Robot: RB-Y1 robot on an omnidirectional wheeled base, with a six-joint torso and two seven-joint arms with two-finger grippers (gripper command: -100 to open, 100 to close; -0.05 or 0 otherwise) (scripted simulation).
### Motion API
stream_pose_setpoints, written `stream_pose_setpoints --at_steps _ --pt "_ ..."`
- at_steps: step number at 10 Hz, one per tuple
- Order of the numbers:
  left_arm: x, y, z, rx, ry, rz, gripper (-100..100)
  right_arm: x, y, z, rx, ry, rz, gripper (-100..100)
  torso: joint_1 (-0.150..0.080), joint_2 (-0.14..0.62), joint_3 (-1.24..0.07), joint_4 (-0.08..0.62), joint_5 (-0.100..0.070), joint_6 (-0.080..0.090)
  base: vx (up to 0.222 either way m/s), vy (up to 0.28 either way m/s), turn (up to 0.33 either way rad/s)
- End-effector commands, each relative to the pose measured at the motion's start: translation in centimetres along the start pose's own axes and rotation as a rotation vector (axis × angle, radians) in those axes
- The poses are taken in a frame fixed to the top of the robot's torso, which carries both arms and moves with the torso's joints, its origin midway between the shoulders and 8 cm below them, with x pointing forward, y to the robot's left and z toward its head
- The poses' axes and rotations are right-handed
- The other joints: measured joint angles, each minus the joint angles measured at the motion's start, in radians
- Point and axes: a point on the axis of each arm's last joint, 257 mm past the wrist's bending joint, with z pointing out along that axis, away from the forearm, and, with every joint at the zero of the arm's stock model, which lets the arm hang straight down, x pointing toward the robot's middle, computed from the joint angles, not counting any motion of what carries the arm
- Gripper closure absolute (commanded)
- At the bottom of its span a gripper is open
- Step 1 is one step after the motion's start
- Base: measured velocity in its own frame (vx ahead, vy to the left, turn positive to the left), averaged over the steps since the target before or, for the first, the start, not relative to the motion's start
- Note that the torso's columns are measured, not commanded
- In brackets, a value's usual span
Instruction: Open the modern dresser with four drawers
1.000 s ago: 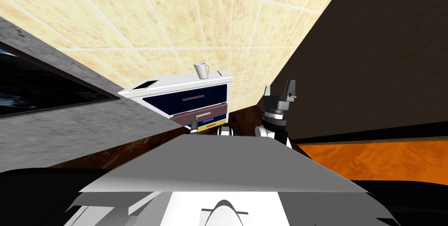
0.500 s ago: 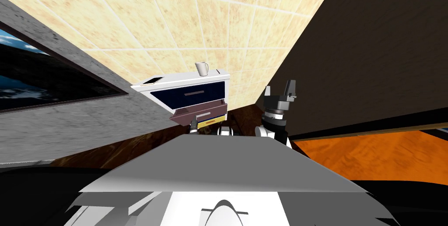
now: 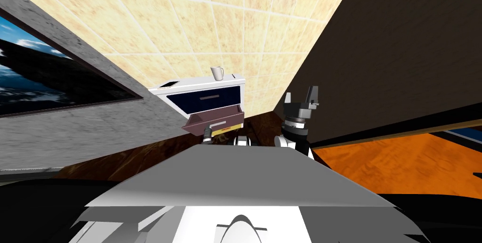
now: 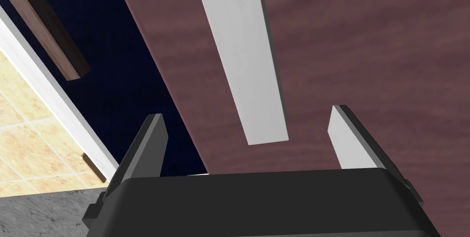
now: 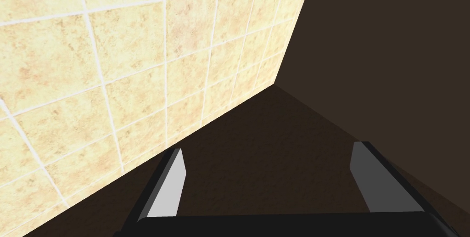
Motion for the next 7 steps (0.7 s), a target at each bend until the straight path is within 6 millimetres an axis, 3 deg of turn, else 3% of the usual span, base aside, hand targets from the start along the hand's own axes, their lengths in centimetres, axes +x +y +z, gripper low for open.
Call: stream_pose_setpoints --at_steps 1,6,7 --pt "-1.1 -1.1 1.5 0.0 -0.001 0.001 -100 0.0 0.0 0.0 0.0 0.0 0.0 0 -0.001 0.004 0.002 0.001 -0.001 0.0 -0.022 -0.033 0.0" --pt "-2.9 -3.5 4.0 0.0 0.0 0.002 -100 0.0 0.0 0.0 0.0 0.0 0.0 0 -0.003 0.007 0.004 0.003 -0.002 0.0 -0.041 -0.039 0.0" --pt "-2.6 -2.8 3.4 -0.011 -0.001 0.003 -100 0.0 0.0 0.0 0.0 0.0 0.0 0 -0.005 0.009 0.004 0.005 -0.004 0.0 -0.016 -0.013 0.005"
